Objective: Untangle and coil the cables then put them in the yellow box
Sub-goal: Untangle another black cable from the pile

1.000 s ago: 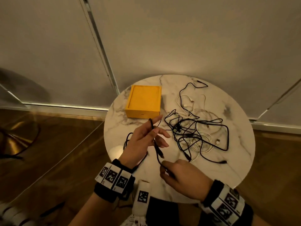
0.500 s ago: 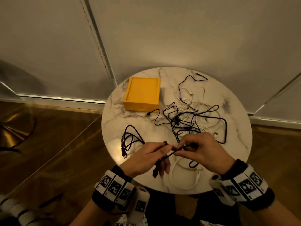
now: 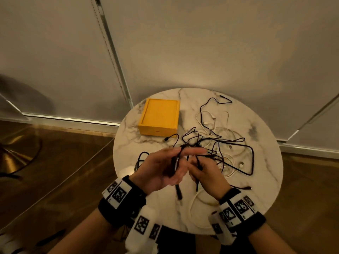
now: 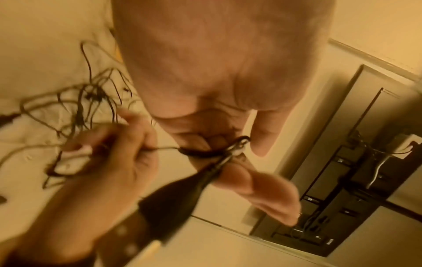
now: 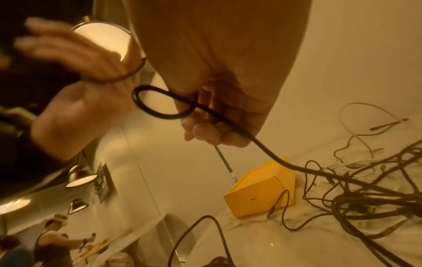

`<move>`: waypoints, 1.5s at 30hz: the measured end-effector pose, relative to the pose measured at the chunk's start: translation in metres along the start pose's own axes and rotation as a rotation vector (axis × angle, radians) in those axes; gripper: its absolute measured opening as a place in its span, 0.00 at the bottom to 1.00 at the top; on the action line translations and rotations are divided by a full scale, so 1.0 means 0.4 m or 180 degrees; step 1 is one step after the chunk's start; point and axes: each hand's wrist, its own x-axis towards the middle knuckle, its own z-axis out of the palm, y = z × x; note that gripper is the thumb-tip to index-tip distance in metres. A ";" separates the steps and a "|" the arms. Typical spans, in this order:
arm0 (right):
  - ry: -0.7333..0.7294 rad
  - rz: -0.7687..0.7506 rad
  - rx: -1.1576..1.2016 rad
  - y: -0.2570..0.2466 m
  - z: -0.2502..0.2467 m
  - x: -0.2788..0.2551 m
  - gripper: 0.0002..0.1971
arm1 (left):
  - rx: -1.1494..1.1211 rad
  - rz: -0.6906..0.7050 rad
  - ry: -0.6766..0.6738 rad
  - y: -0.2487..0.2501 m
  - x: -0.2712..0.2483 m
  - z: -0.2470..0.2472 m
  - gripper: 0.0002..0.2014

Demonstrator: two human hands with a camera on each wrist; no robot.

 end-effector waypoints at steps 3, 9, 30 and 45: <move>-0.0143 0.0012 -0.0363 -0.004 0.021 0.009 0.13 | -0.0261 0.0376 0.0196 0.035 0.064 0.023 0.24; -0.0087 0.0338 0.0424 -0.055 -0.019 0.036 0.23 | 0.0374 0.0861 0.1191 0.087 0.237 -0.013 0.15; -0.0072 -0.0164 -0.0571 -0.125 -0.271 -0.027 0.03 | 0.5635 0.0027 0.0440 -0.085 0.041 -0.043 0.26; 0.0198 -0.0010 -0.0842 -0.174 -0.270 0.007 0.03 | 0.5648 -0.0520 0.0642 -0.078 0.062 -0.100 0.13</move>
